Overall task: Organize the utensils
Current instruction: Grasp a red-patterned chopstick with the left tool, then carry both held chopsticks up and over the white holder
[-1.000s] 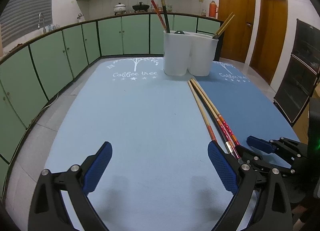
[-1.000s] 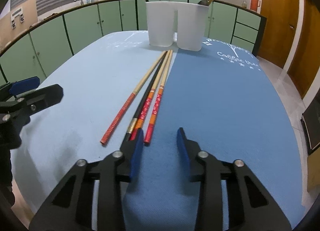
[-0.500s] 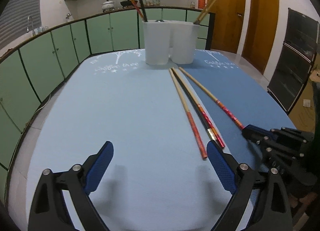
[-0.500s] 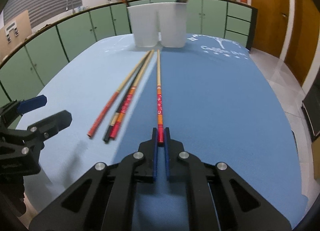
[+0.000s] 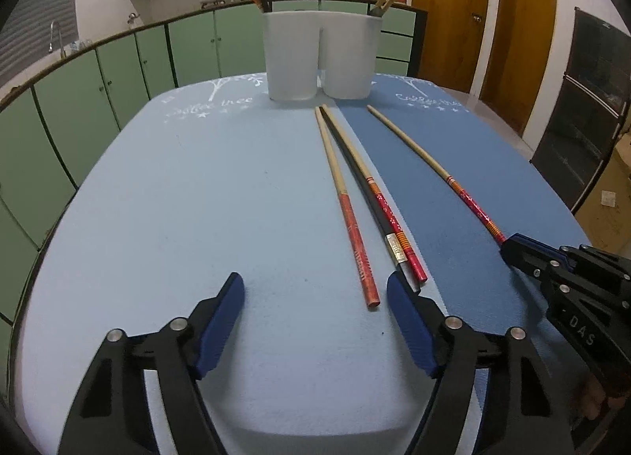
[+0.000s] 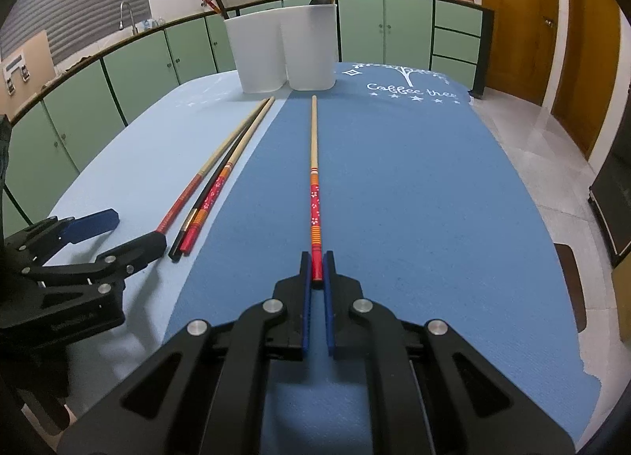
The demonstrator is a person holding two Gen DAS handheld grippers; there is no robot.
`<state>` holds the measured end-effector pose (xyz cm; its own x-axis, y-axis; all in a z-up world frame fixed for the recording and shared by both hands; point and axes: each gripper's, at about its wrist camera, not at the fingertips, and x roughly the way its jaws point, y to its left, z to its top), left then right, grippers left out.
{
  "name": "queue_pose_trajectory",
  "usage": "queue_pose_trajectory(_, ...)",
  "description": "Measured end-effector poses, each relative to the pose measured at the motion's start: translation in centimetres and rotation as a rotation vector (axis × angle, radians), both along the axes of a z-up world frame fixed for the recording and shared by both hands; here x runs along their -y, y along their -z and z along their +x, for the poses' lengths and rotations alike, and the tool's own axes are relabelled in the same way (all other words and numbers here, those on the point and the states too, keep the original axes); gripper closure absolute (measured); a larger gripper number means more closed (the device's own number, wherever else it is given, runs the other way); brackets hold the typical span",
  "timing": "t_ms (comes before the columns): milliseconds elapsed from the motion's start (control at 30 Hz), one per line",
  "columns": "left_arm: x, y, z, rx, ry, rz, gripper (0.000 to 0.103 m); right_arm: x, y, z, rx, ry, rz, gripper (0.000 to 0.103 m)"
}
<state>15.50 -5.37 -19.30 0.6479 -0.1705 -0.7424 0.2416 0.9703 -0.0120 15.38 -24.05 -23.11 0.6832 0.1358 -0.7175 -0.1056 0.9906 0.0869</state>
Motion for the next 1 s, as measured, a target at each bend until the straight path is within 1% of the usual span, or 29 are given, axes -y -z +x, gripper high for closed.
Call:
queue_pose_trajectory(100,-0.1,0.0,0.1,0.0,-0.016,-0.007,0.033,0.2,0.0,0.0,-0.001,0.002,0.01,0.098)
queue_pose_trajectory(200,0.0,0.0,0.2,-0.002,-0.025,-0.019,0.039,0.3,0.0,0.1,-0.003,0.005,0.02,0.098)
queue_pose_trajectory(300,0.2,0.0,0.2,-0.004,-0.03,-0.037,0.048,0.3,0.0,0.2,-0.003,0.006,0.023,0.098)
queue_pose_trajectory(367,0.4,0.0,0.3,0.0,-0.035,-0.035,0.055,0.3,0.0,0.2,-0.003,0.006,0.022,0.098)
queue_pose_trajectory(433,0.4,0.1,0.1,0.0,-0.021,-0.056,0.075,0.3,0.0,0.2,-0.003,0.006,0.022,0.098)
queue_pose_trajectory(467,0.5,0.1,0.1,0.002,-0.018,-0.06,0.078,0.3,0.0,0.2,-0.003,0.006,0.023,0.098)
queue_pose_trajectory(500,0.6,0.1,0.0,0.005,-0.014,-0.06,0.083,0.4,0.0,0.2,-0.002,0.006,0.022,0.098)
queue_pose_trajectory(567,0.9,0.1,-0.2,0.018,-0.008,-0.043,0.09,0.3,0.0,0.3,-0.002,0.007,0.018,0.098)
queue_pose_trajectory(633,0.8,0.1,-0.2,0.017,-0.005,-0.057,0.097,0.3,0.0,0.4,-0.002,0.006,0.014,0.098)
queue_pose_trajectory(833,0.4,-0.2,-0.2,0.003,-0.004,-0.081,0.097,0.3,-0.3,0.5,-0.009,0.007,0.002,0.098)
queue_pose_trajectory(1000,-0.1,-1.4,-0.4,0.017,-0.003,-0.073,0.097,0.3,-1.5,0.4,0.014,0.003,-0.014,0.098)
